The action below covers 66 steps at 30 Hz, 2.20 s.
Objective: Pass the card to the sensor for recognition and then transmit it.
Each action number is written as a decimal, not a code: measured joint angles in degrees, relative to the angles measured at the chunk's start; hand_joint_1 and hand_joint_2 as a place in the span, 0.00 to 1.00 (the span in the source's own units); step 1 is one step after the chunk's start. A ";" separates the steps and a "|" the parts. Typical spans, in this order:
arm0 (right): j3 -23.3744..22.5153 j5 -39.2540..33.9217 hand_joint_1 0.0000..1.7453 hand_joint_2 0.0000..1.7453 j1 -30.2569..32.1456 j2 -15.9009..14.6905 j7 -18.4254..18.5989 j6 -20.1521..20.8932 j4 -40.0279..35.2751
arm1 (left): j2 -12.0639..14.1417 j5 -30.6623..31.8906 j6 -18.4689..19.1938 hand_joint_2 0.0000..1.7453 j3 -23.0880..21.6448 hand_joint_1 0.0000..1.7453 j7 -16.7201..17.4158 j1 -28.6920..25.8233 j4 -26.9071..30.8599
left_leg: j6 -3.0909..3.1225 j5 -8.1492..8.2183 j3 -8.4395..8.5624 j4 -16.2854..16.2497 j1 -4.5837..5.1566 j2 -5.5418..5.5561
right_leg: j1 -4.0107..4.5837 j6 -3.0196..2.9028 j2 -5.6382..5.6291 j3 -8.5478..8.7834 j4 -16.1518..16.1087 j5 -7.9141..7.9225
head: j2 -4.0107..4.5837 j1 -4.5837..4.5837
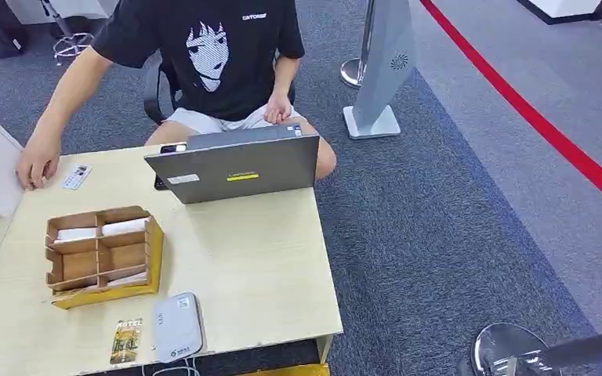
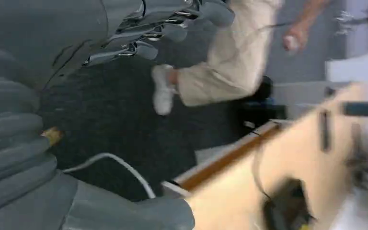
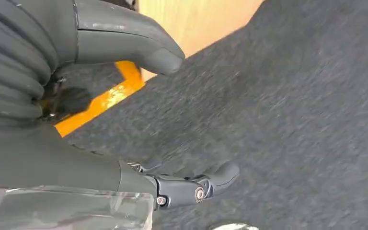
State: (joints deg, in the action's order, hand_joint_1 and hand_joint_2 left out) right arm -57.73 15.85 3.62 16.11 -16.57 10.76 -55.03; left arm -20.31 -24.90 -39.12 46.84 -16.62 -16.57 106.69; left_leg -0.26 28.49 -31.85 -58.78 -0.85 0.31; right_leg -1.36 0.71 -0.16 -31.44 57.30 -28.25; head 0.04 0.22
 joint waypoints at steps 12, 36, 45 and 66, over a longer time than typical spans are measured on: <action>-14.18 11.98 0.00 1.00 -3.92 -0.53 9.58 -6.07 6.49 | 1.03 24.35 38.70 1.00 13.00 0.00 14.46 9.66 -36.30 | 0.03 0.02 0.10 0.00 0.08 -0.03 | -0.09 0.01 -0.03 0.17 0.00 0.02 | 0.00 -0.04; -13.19 28.79 0.00 1.00 -5.17 -2.56 11.30 -9.06 17.57 | 0.96 46.17 44.82 1.00 17.33 0.00 22.94 12.19 -51.78 | 0.03 0.02 0.08 0.00 0.08 0.03 | -0.09 0.02 0.04 0.19 0.00 0.01 | 0.00 -0.09; -20.68 -2.03 0.00 1.00 -7.83 -3.37 7.88 12.15 13.89 | 0.09 30.91 38.07 1.00 25.24 0.00 19.02 16.11 -53.81 | 0.06 -0.01 0.08 -0.01 0.09 0.07 | -0.10 0.03 0.09 0.21 0.00 0.02 | 0.00 -0.07; -11.01 37.72 0.00 1.00 -3.37 2.38 -4.22 -0.58 3.40 | 0.52 1.95 24.89 1.00 -5.61 0.00 17.47 2.12 -43.02 | 0.05 0.01 0.06 0.00 0.09 0.05 | -0.10 0.02 0.07 0.19 0.00 0.01 | 0.00 0.00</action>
State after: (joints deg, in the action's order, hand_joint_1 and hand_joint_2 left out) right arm -68.74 53.57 0.26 18.49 -20.79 10.19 -51.63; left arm -19.78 -22.95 -14.23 41.23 0.85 -14.45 63.66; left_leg -0.21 28.49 -31.79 -58.78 -0.77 0.36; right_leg -1.46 0.73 -0.09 -31.25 57.30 -28.24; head 0.04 0.22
